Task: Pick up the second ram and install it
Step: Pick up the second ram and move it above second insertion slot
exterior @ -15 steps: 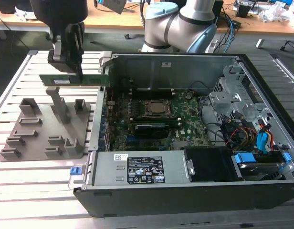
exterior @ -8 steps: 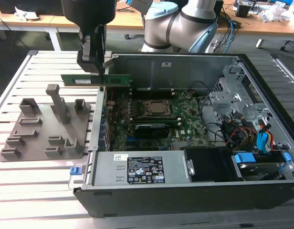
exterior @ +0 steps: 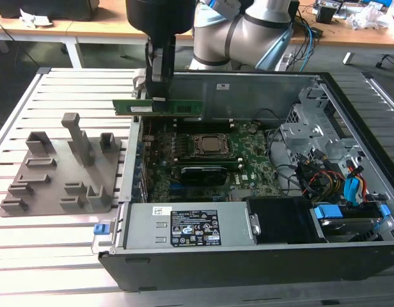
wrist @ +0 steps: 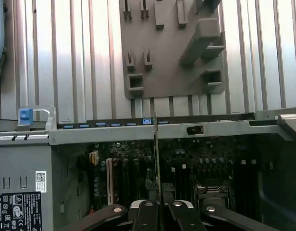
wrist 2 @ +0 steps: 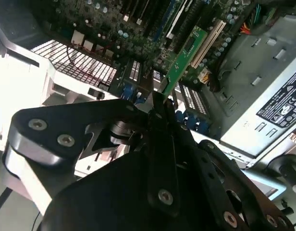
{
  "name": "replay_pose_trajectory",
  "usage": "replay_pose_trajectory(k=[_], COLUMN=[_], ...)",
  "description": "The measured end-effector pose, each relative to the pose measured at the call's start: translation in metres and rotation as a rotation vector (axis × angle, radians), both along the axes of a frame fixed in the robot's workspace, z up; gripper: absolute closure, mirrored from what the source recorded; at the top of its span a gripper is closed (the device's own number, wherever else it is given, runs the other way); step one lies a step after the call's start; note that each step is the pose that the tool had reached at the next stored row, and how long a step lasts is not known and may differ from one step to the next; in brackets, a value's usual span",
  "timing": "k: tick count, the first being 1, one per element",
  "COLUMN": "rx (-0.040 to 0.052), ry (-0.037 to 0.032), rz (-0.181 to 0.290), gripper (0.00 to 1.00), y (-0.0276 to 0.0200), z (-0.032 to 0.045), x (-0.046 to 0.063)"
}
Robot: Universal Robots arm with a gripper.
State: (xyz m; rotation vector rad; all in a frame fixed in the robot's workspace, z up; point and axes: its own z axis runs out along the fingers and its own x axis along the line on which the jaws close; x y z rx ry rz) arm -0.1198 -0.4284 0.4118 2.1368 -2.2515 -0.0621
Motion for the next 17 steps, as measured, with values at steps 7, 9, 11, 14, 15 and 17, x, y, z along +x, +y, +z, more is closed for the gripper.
replay_pose_trajectory(k=[7,9,11,14,15,17], rx=[0.0,0.0,0.0,0.0,0.0,0.0], ry=[0.0031,0.0046,0.0055,0.0079,0.0082,0.0089], rz=[0.0,0.0,0.0,0.0,0.0,0.0], gripper=[0.86,0.86,0.86,0.86,0.86,0.86], y=[0.0,0.0,0.0,0.0,0.0,0.0], z=[0.0,0.0,0.0,0.0,0.0,0.0], x=[0.038,0.054,0.063,0.083,0.086,0.093])
